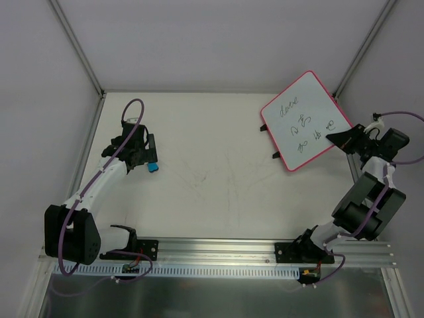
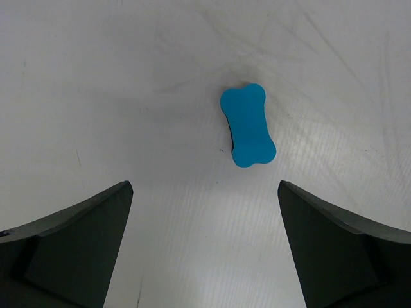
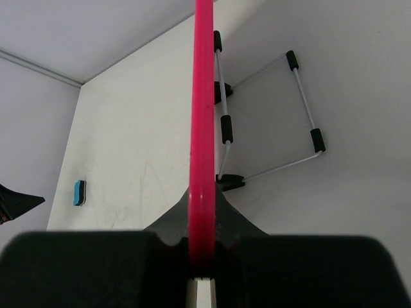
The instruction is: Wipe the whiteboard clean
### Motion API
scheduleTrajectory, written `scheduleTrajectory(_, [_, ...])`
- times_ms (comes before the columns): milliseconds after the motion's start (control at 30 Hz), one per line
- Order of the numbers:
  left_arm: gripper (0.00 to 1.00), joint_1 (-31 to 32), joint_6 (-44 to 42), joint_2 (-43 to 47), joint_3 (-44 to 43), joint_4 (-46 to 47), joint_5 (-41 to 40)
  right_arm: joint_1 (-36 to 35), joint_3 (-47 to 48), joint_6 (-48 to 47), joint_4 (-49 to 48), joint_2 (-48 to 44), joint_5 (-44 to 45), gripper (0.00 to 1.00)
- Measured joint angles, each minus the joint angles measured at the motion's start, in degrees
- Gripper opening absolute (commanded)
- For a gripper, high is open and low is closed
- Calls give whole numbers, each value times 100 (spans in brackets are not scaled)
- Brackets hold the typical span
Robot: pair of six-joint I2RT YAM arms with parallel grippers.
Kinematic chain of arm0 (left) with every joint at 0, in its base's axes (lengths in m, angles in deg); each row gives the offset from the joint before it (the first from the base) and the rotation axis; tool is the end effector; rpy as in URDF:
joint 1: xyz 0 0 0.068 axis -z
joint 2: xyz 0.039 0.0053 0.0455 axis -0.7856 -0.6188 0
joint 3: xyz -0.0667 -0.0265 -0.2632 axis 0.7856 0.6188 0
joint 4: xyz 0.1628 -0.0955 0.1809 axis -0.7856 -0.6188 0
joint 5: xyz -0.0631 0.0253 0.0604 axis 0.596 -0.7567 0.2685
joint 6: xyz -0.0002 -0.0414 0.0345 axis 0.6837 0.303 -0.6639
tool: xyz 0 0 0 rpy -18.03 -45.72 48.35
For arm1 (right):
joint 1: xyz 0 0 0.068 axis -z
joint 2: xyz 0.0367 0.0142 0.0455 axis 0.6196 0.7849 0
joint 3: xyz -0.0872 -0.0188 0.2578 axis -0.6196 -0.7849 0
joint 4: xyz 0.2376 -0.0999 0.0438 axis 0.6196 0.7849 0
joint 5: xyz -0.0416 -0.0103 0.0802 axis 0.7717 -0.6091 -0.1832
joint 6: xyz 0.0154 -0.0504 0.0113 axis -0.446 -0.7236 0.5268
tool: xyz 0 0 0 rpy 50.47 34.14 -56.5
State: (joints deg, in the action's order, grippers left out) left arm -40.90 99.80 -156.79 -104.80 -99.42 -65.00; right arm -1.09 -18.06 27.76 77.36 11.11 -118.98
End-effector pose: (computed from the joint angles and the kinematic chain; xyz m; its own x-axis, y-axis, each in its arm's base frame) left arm 0.2584 -0.0381 0.2591 -0.6739 -0.1048 -0.7313 -0.2089 0.9765 0.0525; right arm 0.2844 -0.1766 0.2531 -0.3561 0.2587 -0.8979 -0.3400 0.8592 0.3824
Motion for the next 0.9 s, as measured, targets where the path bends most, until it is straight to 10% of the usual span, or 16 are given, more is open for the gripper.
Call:
scheduleTrajectory(467, [99, 0, 149, 0, 0, -2, -2, -481, 323, 713, -393, -1005, 691, 0])
scheduleTrajectory(900, [99, 0, 859, 0, 68, -2, 0, -3661, -1421, 1032, -938, -1801, 1606, 0])
